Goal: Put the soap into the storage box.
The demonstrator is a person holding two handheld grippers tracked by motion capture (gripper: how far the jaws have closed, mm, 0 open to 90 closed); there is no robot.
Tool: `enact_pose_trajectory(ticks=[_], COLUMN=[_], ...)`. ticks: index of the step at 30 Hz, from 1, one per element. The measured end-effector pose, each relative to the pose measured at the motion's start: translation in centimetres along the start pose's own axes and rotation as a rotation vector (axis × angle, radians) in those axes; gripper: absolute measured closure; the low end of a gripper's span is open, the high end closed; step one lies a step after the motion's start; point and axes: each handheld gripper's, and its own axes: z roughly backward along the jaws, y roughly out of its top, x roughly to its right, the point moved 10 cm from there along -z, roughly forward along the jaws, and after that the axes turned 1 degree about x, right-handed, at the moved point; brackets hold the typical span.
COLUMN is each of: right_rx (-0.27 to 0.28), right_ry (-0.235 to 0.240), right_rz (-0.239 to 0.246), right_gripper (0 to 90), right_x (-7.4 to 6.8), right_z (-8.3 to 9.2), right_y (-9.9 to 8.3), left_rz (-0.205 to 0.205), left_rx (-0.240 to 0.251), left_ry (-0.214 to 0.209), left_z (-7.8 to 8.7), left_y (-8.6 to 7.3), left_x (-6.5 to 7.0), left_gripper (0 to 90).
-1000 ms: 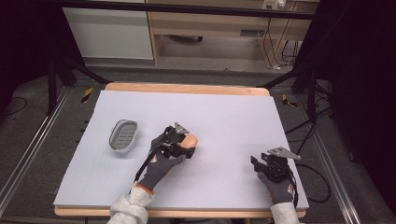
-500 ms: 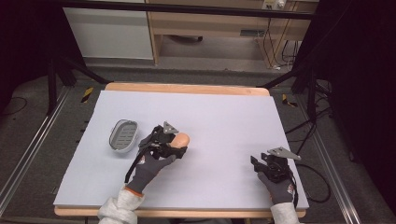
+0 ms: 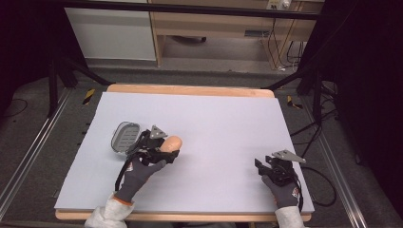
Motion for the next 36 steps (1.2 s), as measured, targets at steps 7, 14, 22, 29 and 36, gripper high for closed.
enact_pose_trajectory(ticks=[7, 14, 22, 29, 36], right_rx=[-0.001, 0.0, -0.003, -0.004, -0.004], right_ry=[0.002, 0.001, 0.006, 0.007, 0.006], right_rz=[0.001, 0.0, -0.001, -0.001, 0.003], right_gripper=[50.8, 50.7, 50.8, 51.0, 51.0], right_x=[-0.1, -0.1, -0.2, -0.2, -0.2], right_z=[0.0, 0.0, 0.0, 0.0, -0.1], right_y=[0.0, 0.0, -0.1, -0.1, -0.1], left_rz=[0.018, 0.036, 0.046, 0.064, 0.092], left_rx=[0.007, 0.02, 0.028, 0.045, 0.064], left_ry=[0.006, 0.019, 0.035, 0.06, 0.091], left_z=[1.0, 2.1, 3.0, 4.1, 5.1], left_y=[-0.8, -1.2, -1.4, -1.0, -0.5], left_x=[-1.0, -1.9, -3.0, -4.6, -6.6], left_gripper=[32.0, 32.0, 32.0, 32.0, 32.0])
